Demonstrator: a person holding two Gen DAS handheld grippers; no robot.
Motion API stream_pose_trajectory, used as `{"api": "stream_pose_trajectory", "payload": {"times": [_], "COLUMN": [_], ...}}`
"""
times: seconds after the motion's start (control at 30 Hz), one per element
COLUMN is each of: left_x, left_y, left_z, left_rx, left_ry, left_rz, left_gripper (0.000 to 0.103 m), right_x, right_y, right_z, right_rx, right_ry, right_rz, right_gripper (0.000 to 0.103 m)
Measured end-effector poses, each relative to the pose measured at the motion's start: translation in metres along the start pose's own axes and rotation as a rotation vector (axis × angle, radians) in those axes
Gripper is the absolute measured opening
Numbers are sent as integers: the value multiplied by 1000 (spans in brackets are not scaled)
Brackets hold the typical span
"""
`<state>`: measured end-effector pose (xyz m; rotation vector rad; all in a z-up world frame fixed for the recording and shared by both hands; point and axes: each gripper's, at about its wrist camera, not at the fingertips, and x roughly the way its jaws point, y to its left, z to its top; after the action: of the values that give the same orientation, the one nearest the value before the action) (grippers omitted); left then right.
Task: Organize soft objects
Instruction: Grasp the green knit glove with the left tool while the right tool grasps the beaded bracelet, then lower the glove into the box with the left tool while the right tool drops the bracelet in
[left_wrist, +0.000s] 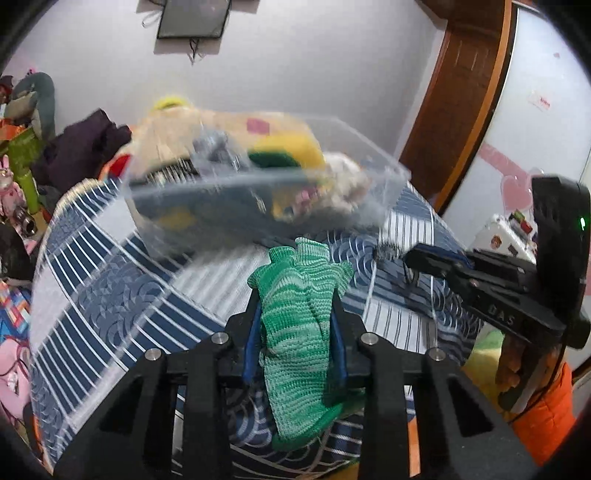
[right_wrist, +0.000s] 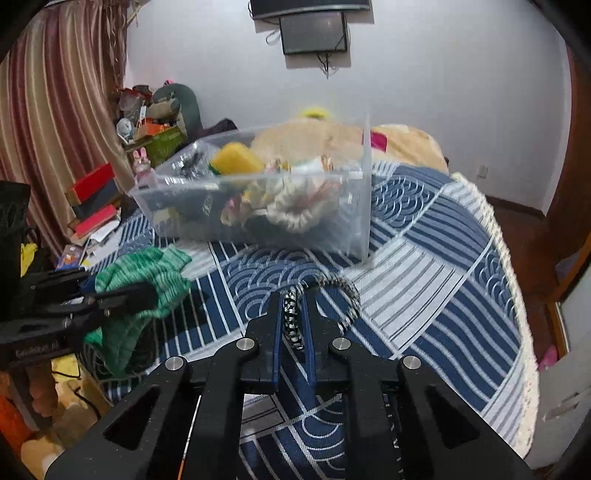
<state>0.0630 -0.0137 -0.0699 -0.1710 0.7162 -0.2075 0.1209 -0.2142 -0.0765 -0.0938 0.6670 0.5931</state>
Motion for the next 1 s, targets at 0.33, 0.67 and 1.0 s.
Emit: {"api": "stream_pose_trajectory", "payload": {"times": [0.33,0.67,1.0], "left_x": [-36,-37,-15], "left_y": [14,28,26], "left_z": [56,91,108], "left_rx": [16,12,32], "left_ry": [-169,-232,-229], "left_rz": [55,96,123], "left_gripper": [32,32,32], "right_x": [-29,23,40], "right_y": [7,-16,-26], "right_z": [26,7,0], "right_rx": [-33,11,42], "right_ry": [-118,56,81], "right_rz": [-19,-59,-32], "right_gripper": [9,35,8]}}
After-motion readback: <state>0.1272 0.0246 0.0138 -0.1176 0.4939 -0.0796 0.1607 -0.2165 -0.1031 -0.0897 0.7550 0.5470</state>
